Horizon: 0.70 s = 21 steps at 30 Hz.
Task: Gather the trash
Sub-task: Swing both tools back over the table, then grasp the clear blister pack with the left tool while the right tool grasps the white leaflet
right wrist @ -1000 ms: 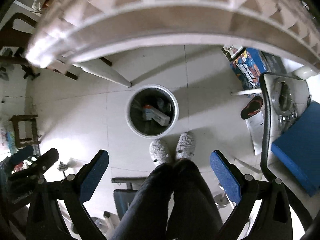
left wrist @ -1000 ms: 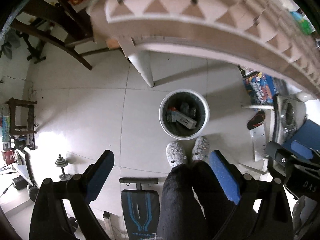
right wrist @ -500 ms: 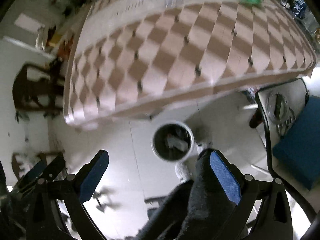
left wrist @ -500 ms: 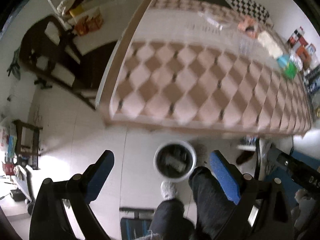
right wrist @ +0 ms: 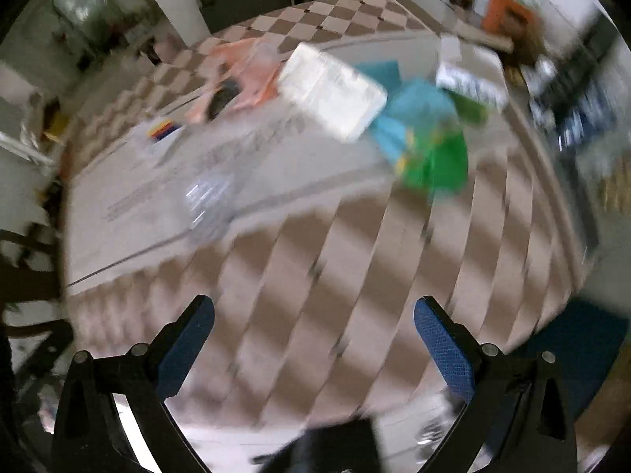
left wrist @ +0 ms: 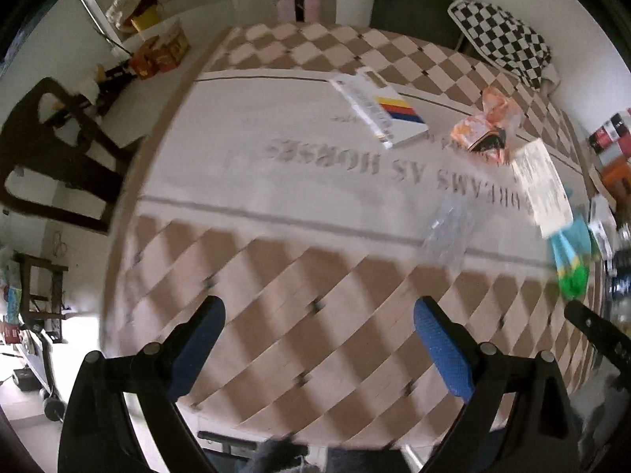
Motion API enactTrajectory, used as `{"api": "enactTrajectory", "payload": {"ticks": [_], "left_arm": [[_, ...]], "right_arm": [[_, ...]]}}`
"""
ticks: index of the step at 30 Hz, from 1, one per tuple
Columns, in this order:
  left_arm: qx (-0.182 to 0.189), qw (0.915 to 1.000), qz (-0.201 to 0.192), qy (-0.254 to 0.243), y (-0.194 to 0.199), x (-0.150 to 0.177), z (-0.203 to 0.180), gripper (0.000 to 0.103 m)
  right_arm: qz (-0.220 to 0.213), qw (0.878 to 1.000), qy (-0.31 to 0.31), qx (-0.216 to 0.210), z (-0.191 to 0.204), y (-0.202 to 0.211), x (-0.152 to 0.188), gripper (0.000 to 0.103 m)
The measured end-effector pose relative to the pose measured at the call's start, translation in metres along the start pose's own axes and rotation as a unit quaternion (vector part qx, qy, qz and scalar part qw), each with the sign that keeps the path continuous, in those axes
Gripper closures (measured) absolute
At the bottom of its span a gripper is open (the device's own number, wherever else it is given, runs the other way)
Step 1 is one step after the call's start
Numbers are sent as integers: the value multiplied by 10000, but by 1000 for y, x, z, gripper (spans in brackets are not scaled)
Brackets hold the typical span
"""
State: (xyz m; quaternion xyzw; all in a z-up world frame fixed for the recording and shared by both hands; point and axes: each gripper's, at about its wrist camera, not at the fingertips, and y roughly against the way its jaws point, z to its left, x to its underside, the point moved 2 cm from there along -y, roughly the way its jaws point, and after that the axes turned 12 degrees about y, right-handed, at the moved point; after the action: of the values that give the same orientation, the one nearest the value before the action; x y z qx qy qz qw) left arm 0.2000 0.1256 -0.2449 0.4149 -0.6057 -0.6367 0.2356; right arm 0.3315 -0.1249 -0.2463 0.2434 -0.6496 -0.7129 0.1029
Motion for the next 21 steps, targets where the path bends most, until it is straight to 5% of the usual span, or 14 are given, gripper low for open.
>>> {"api": "enactTrajectory", "payload": {"ticks": [7, 14, 17, 21], "left_arm": [[-150, 9976, 470, -476, -64, -28, -77, 6], [-50, 9920, 846, -936, -104, -25, -120, 7], [-81, 9900, 1032, -962, -119, -22, -128, 29], [-52, 9917, 1009, -793, -122, -24, -127, 42]], "right_arm": [[374, 9944, 920, 351, -33, -70, -122, 1], [424, 9835, 1706, 428, -21, -116, -181, 1], [536, 9784, 1924, 529, -17, -135, -192, 1], [711, 9739, 2076, 583, -21, -158, -200, 1]]}}
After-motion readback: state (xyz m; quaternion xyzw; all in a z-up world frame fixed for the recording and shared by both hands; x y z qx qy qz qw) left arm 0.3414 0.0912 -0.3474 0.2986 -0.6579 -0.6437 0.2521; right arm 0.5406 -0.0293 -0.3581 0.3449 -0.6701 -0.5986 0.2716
